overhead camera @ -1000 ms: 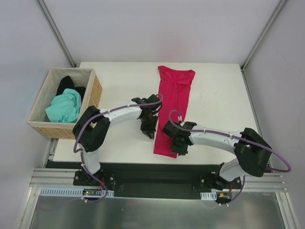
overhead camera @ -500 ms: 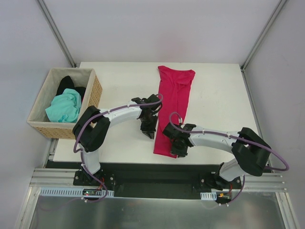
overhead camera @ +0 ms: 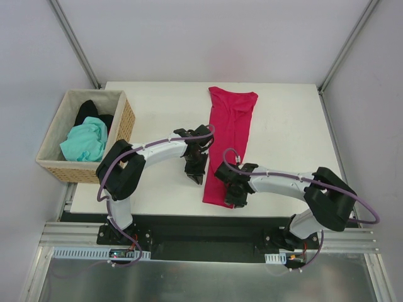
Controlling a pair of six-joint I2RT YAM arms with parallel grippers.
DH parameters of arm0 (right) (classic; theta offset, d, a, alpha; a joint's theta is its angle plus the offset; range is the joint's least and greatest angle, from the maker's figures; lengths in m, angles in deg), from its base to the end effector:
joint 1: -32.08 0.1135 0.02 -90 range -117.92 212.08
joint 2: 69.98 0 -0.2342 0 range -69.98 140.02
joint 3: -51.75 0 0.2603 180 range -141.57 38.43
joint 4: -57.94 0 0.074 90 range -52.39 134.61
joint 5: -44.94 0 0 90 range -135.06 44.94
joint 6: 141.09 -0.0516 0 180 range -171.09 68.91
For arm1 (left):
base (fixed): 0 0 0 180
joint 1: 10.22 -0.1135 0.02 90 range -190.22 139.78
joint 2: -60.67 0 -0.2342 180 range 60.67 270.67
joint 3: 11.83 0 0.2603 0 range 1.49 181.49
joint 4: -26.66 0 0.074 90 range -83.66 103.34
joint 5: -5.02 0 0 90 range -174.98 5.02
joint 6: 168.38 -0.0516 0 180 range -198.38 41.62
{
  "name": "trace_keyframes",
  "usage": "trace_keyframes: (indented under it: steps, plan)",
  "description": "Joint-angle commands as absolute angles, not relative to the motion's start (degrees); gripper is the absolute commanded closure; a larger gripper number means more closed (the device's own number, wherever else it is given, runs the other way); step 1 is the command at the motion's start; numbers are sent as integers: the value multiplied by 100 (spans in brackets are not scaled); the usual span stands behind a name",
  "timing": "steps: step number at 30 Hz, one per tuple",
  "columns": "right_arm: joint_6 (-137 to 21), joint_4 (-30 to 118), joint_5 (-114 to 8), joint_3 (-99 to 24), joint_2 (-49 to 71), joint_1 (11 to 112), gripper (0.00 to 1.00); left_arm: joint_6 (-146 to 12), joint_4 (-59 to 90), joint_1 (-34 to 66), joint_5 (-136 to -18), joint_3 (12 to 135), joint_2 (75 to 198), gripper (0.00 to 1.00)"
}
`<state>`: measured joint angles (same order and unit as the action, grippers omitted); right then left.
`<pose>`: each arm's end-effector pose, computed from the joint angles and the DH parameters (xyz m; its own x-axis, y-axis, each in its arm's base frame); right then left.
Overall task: Fold and stack the t-shirts
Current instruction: Grab the bottom of the folded rectangular tshirt with both arms
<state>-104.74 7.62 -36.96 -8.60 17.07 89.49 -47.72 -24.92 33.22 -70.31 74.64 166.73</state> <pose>0.1508 0.2224 0.1085 -0.9692 -0.0357 -0.2437 -0.0616 0.9931 0.0995 0.2597 -0.2639 0.1340 -0.9606 0.2303 -0.1554 0.2728 0.8878 -0.3708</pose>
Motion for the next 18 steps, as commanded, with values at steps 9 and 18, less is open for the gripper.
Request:
trace_keyframes:
  steps: [9, 18]
  plan:
    - [-10321, 1613, -3803, -816, 2406, 8789, 68, -4753, -2823, 3293, -7101, 7523, 16394, 87]
    - [-10198, 1956, -3838, -763, 2688, 8710, 85, -4726, -2929, 3293, -7118, 7479, 16350, 86]
